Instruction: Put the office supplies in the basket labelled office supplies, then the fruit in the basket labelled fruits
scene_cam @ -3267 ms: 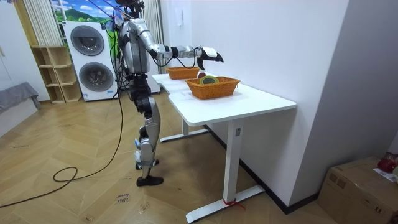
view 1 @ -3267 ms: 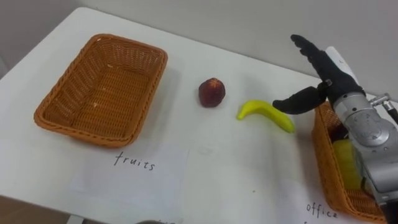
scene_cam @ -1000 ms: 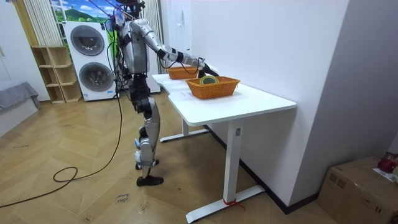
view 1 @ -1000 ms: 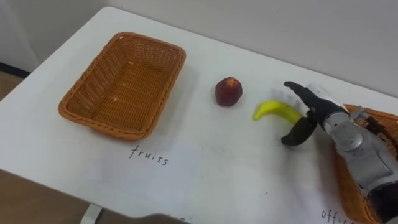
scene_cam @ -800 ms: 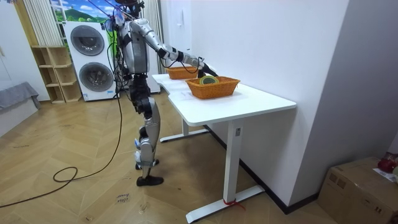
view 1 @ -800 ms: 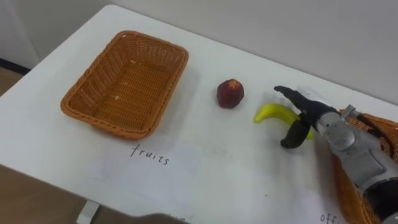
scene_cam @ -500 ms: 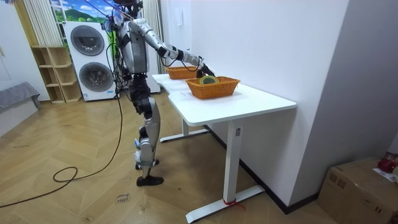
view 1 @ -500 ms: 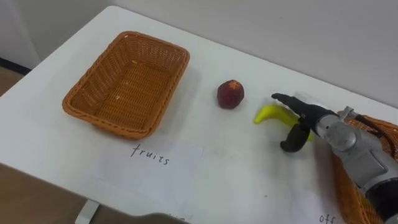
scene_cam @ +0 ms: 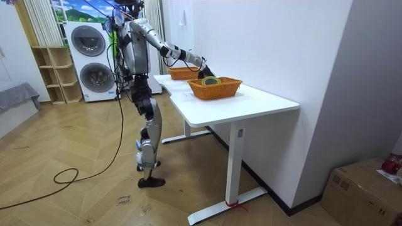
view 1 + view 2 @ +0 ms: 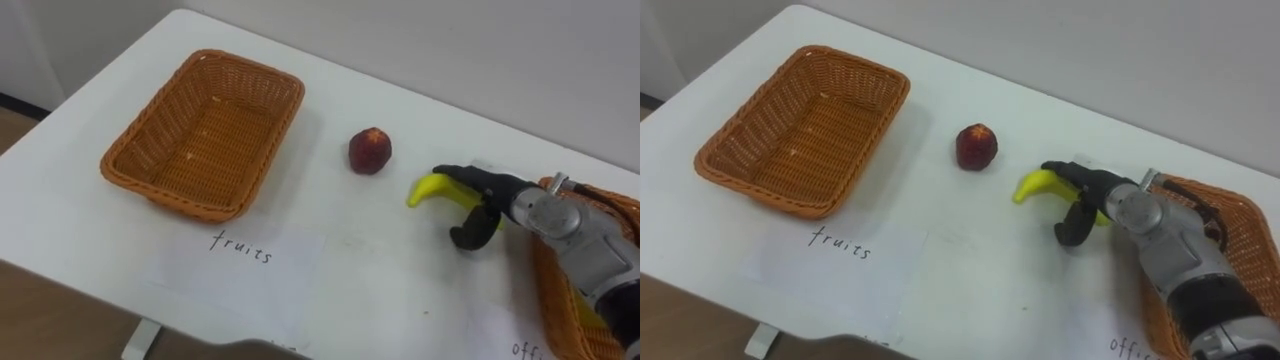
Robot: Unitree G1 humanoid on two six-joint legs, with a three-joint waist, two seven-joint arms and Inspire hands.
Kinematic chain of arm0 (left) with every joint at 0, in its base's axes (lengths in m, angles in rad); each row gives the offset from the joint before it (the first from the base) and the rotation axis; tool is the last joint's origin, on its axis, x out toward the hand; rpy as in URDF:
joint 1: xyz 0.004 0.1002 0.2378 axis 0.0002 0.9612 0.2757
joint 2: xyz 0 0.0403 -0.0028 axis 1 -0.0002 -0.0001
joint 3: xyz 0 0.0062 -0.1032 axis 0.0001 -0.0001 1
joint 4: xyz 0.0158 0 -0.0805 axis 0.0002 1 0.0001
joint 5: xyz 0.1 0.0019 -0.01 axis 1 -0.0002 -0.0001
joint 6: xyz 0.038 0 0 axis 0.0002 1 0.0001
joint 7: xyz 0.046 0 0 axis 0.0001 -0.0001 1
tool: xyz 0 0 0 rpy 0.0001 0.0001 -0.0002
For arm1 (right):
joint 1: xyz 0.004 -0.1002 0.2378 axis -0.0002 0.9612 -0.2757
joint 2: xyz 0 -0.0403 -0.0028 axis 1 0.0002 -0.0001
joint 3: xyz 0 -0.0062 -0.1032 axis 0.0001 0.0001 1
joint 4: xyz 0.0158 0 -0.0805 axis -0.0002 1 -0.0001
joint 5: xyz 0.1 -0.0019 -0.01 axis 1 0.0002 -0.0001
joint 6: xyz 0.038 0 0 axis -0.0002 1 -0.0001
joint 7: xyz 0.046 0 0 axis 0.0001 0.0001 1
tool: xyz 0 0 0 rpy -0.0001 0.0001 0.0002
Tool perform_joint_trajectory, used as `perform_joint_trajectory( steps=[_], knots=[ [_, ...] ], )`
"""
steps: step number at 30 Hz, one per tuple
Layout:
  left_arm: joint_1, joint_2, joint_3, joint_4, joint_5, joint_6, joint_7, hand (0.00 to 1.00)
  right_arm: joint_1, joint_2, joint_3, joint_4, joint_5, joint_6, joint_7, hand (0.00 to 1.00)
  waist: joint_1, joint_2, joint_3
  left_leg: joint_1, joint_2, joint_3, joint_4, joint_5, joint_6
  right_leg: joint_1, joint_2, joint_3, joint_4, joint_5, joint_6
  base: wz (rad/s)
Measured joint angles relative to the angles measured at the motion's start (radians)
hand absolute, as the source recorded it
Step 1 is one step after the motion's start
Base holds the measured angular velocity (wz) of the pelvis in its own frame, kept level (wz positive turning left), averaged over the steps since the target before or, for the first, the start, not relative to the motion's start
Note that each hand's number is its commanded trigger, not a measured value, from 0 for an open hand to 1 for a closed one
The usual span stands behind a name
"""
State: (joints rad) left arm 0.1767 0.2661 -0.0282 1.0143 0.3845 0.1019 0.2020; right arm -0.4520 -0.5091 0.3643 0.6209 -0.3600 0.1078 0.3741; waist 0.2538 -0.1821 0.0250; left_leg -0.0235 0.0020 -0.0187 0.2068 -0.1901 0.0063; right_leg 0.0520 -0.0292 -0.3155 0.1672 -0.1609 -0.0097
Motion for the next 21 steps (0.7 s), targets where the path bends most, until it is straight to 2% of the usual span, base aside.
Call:
perform_joint_trajectory(
  steps=[12,13,14,15,16,17,21],
  knots=[
    [-0.006,0.003,-0.006,0.0,0.001,0.0,0.0,0.0,-0.001,-0.005,0.007,0.0,0.005,0.001,0.009,0.0,0.002,-0.005,-0.0037,0.0,0.0,-0.002,0.0,0.001,-0.001,-0.001,0.001,0.002,0.0,0.001,-0.001,0.0],
    [-0.007,0.003,-0.006,0.0,0.001,0.0,0.0,0.0,-0.001,-0.005,0.008,0.0,0.005,0.002,0.011,0.06,0.002,-0.006,-0.0042,0.001,0.0,-0.002,0.0,0.001,-0.001,0.0,0.001,0.002,0.0,0.001,-0.001,0.0],
    [-0.007,0.003,-0.006,0.0,0.001,0.0,0.0,0.0,-0.001,-0.005,0.008,0.0,0.005,0.003,0.011,0.51,0.002,-0.006,-0.0044,0.001,0.0,-0.002,0.0,0.001,-0.001,0.0,0.001,0.002,0.0,0.001,-0.001,0.0],
    [-0.007,0.003,-0.006,0.0,0.001,0.0,0.0,0.0,-0.001,-0.005,0.008,0.0,0.005,0.003,0.011,0.62,0.003,-0.006,-0.0044,0.001,0.0,-0.002,0.0,0.001,-0.001,0.0,0.001,0.003,0.0,0.001,-0.001,0.0],
    [-0.006,0.003,-0.006,0.0,0.001,0.0,0.0,0.0,-0.001,-0.005,0.008,0.0,0.005,0.003,0.011,0.89,0.003,-0.006,-0.0044,0.003,0.0,-0.001,-0.001,0.001,-0.001,0.0,0.001,0.005,0.0,0.001,-0.001,0.0],
    [-0.006,0.003,-0.006,0.0,0.0,0.0,0.0,0.0,-0.001,-0.005,0.008,0.0,0.005,0.003,0.011,1.0,0.003,-0.006,-0.0044,0.004,0.0,0.0,-0.001,0.001,-0.001,0.0,0.001,0.006,0.0,0.001,-0.001,0.0],
    [-0.006,0.003,-0.006,0.0,0.0,0.0,0.0,0.0,-0.003,-0.006,0.005,0.0,0.005,0.003,-0.027,1.0,0.005,-0.006,-0.0041,0.013,0.001,0.001,-0.004,0.001,-0.001,0.005,0.001,0.008,0.0,0.001,-0.001,0.0]
  ],
)
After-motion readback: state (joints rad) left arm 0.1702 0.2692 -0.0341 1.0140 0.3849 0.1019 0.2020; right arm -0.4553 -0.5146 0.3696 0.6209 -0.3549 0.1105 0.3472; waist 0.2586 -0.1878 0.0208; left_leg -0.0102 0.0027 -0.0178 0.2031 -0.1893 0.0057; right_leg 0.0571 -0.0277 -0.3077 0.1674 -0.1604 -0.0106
